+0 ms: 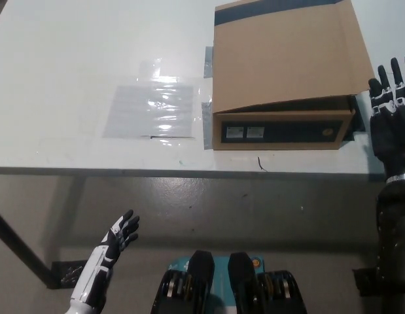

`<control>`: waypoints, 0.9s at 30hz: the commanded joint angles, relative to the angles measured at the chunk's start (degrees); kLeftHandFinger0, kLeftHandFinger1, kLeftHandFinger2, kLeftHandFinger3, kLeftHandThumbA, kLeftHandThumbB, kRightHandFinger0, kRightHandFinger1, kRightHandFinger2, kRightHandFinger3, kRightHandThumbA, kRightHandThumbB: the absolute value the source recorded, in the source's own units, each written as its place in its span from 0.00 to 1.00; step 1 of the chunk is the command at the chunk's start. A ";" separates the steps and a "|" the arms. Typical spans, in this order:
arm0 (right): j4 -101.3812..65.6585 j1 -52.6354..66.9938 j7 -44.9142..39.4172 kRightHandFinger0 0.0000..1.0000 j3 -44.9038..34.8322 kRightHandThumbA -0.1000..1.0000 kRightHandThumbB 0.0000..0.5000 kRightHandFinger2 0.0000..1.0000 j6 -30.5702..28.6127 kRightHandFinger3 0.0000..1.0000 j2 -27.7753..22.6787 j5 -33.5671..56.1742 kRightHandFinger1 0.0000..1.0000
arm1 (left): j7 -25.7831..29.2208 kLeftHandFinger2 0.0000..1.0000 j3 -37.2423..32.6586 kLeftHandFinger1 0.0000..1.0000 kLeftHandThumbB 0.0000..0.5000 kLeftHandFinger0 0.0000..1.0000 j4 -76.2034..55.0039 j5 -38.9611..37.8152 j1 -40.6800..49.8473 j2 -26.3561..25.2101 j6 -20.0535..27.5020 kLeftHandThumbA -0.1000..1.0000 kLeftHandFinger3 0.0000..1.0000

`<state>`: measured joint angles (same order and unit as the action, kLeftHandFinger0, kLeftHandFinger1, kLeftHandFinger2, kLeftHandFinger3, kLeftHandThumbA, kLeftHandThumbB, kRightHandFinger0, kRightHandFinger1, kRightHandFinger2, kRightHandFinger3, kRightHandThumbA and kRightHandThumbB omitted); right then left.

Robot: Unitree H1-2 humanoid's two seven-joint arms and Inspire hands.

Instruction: A small storage box is placed at the center of the table and the robot uses its right hand to slide under its lid and push it upwards to open it

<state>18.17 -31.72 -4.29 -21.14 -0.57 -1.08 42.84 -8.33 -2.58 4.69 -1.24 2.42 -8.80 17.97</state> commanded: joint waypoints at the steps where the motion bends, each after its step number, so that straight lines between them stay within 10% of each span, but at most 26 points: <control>1: 0.46 -3.28 -2.34 1.00 -0.91 1.00 0.50 1.00 0.00 1.00 0.30 2.61 1.00 | -0.73 1.00 -0.14 1.00 0.56 1.00 -1.06 -0.43 0.02 -0.39 1.48 1.00 1.00; 27: -3.65 -4.98 -1.67 1.00 -2.66 1.00 0.58 1.00 5.47 1.00 4.02 9.17 1.00 | -0.82 1.00 0.00 1.00 0.65 1.00 -0.49 0.05 -0.18 -0.46 1.60 1.00 1.00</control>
<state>17.27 -33.44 -5.37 -23.96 4.06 2.79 50.35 -8.80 -2.58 5.15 -1.25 2.45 -8.81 18.07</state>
